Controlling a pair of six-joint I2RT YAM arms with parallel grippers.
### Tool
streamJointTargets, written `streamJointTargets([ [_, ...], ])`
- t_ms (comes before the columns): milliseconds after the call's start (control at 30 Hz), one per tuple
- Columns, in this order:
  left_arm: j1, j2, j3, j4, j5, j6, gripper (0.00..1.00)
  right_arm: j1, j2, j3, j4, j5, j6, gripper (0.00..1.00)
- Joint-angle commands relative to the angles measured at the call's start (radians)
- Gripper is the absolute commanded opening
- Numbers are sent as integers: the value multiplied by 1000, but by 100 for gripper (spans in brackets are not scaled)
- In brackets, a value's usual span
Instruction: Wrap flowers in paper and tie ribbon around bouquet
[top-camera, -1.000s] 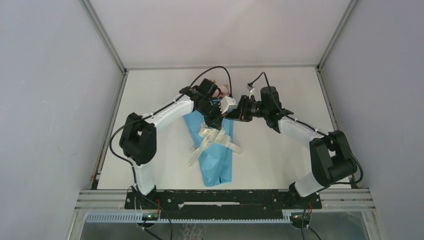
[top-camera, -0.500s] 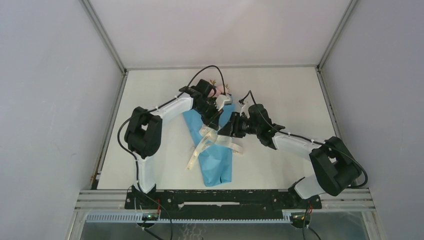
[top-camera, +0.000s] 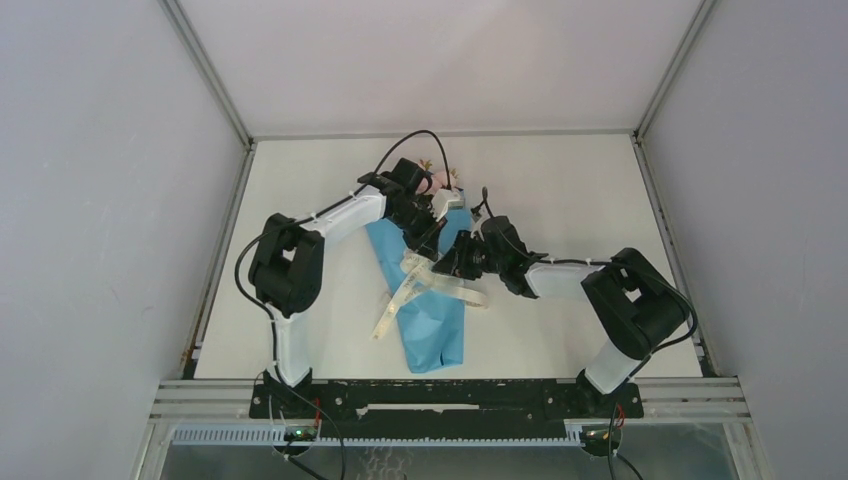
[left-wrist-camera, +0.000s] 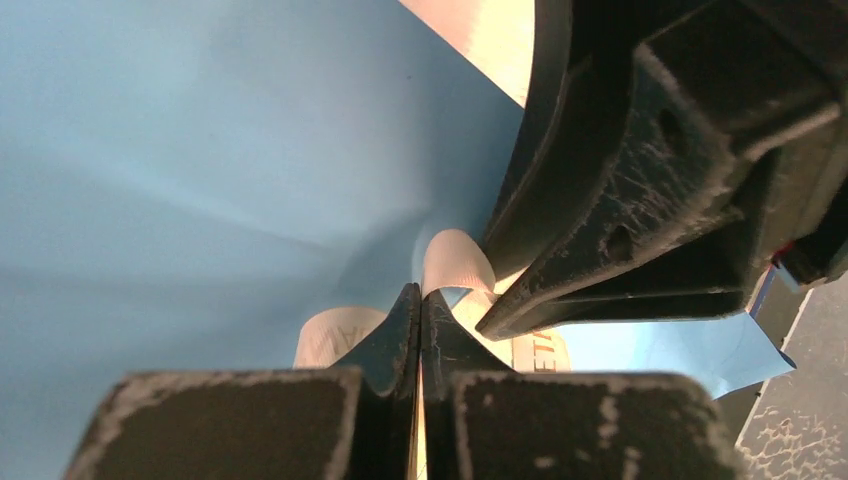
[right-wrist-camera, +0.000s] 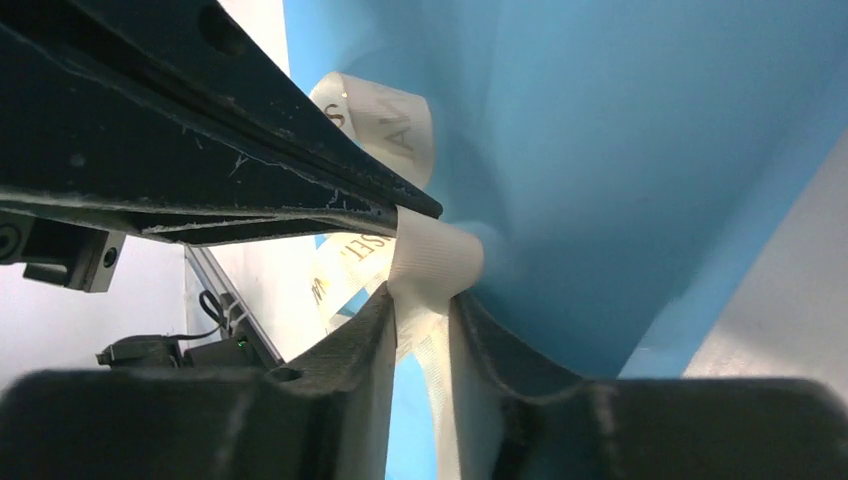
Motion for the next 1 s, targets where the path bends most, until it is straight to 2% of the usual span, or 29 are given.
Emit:
streamJointTargets([
  [0,-3,-48,42,7,40,-16,0,11,17,24,56,51,16,22],
  [67,-3,-55,49,-15,33,-6,0,8,16,24,25,78,21,6],
  [100,-3,-62,58,-38,26,7,4,7,11,24,7,87,17,1],
  [167,1,-88,89,-112,4,63,28,5,-3,24,-8,88,5,0],
  [233,9,-126,114,-172,-39,130,47,5,-16,24,-16,81,-5,0],
  [300,16,-168,106,-190,-119,179,60,4,-25,24,-19,78,-9,0],
  [367,16,-199,81,-202,-202,230,65,3,-29,24,-17,75,-10,0],
  [533,-1,-186,41,-272,-225,315,67,2,-18,24,-11,64,-6,0],
  [700,-17,-161,27,-166,-274,240,61,3,-17,24,-8,55,-4,0],
  [967,-39,-94,54,-169,-242,223,57,-10,-31,24,-35,58,-11,0],
])
